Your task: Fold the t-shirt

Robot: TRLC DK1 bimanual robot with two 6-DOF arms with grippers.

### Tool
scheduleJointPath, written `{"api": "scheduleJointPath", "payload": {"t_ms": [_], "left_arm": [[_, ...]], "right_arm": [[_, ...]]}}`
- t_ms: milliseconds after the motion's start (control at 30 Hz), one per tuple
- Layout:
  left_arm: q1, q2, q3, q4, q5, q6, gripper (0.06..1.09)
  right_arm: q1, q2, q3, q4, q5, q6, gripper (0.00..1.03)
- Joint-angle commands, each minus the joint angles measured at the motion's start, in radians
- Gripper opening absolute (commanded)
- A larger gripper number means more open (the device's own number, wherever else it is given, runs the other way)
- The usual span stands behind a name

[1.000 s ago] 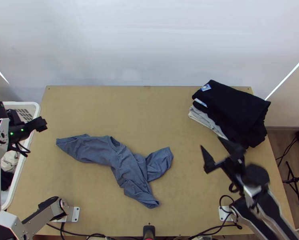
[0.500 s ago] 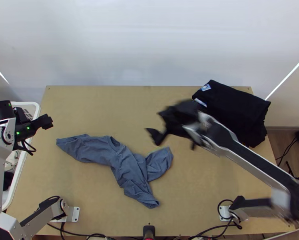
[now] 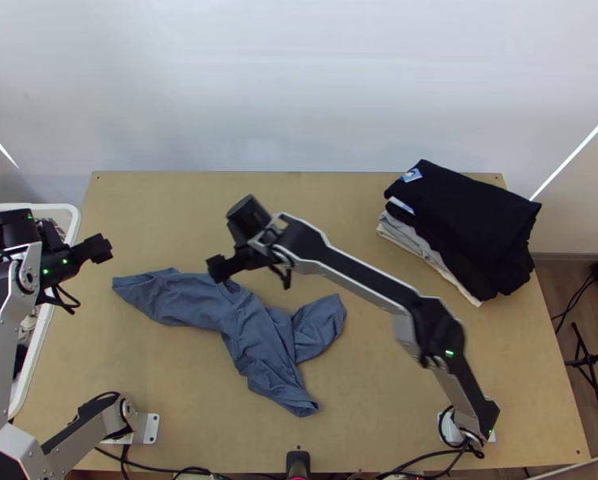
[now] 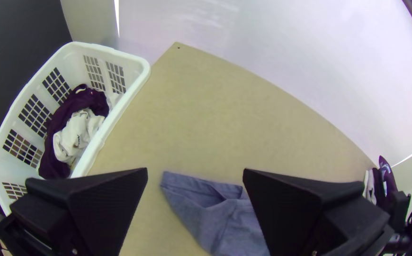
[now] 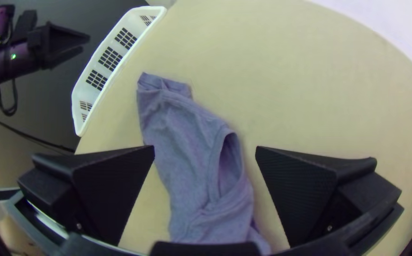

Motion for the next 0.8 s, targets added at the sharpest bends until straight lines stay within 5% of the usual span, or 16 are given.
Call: {"api": "scheduleJointPath", "payload": {"t_ms": [0,267,567,600,733,767], "left_arm": [[-0.005,0.030,-0.025,0.036,0.000,-0.012,1.04],[-0.005,0.071,-0.009,0.061,-0.001,-0.006,1.04],[-0.004,0.089,0.005,0.062,0.000,-0.004,1.04],[-0.004,0.092,0.006,0.062,-0.001,-0.003,1.03],[0.001,0.103,0.011,0.062,-0.001,0.003,1.04],[0.001,0.105,0.012,0.062,-0.001,0.003,1.04]], "right_arm": [[0.013,0.192,0.174,-0.078,-0.092,0.272,0.99],[0.043,0.226,0.172,-0.071,-0.103,0.297,0.99],[0.062,0.266,0.169,-0.065,-0.107,0.324,0.86],[0.062,0.266,0.167,-0.066,-0.107,0.324,0.82],[0.058,0.237,0.158,-0.075,-0.100,0.326,0.03],[0.056,0.227,0.157,-0.089,-0.097,0.327,0.03]]}}
